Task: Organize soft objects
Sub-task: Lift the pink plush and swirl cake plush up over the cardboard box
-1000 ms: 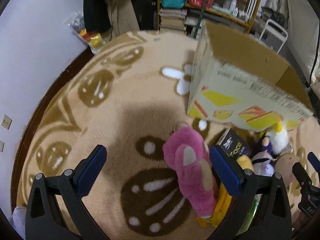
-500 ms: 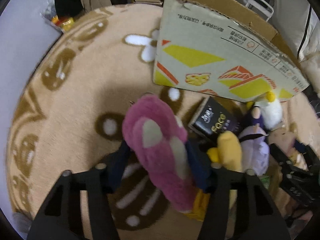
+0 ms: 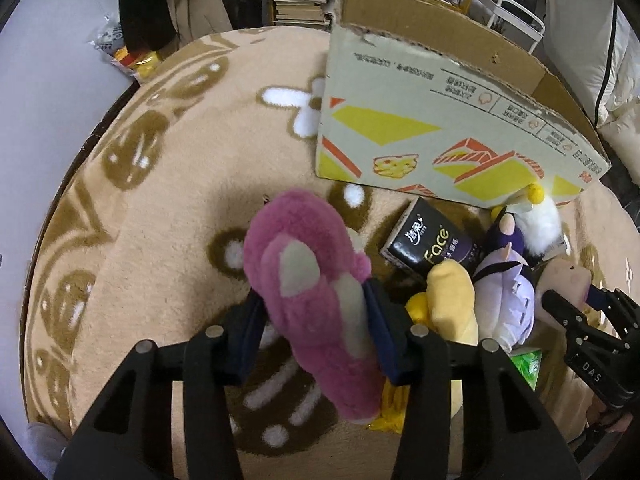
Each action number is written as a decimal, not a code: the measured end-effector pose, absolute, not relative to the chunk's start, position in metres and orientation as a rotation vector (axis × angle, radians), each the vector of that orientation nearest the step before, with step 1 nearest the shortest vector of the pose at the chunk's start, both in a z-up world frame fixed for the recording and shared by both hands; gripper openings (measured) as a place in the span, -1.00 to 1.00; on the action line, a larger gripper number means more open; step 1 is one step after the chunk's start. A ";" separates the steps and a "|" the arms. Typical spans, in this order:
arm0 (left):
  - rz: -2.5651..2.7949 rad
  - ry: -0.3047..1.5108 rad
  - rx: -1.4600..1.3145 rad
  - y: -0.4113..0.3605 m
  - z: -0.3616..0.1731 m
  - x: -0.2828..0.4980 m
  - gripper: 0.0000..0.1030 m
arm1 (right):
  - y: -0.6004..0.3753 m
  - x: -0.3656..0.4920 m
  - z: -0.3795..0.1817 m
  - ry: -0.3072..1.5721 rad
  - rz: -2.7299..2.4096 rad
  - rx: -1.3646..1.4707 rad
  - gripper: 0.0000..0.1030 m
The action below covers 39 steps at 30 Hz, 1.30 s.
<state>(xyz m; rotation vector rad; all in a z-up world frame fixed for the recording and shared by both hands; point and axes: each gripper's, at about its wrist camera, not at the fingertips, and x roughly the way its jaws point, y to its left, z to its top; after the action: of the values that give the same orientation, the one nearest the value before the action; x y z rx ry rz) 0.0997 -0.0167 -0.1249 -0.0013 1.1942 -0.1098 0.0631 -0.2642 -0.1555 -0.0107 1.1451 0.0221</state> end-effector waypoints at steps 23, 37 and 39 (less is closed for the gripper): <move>-0.060 0.932 0.030 -0.002 -0.074 0.070 -0.10 | -0.256 0.035 -0.109 1.027 0.029 0.030 0.09; -0.065 0.718 0.099 -0.006 -0.039 0.042 -0.10 | -0.253 0.013 -0.062 0.803 0.025 0.046 0.07; -0.080 0.681 0.112 -0.009 -0.033 0.037 -0.10 | -0.253 0.010 -0.054 0.765 0.027 0.048 0.07</move>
<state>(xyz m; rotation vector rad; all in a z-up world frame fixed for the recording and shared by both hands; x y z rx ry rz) 0.0368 -0.0094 -0.0329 0.1124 0.6812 -0.0795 0.0100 -0.2525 -0.0539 0.0481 0.7652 0.0266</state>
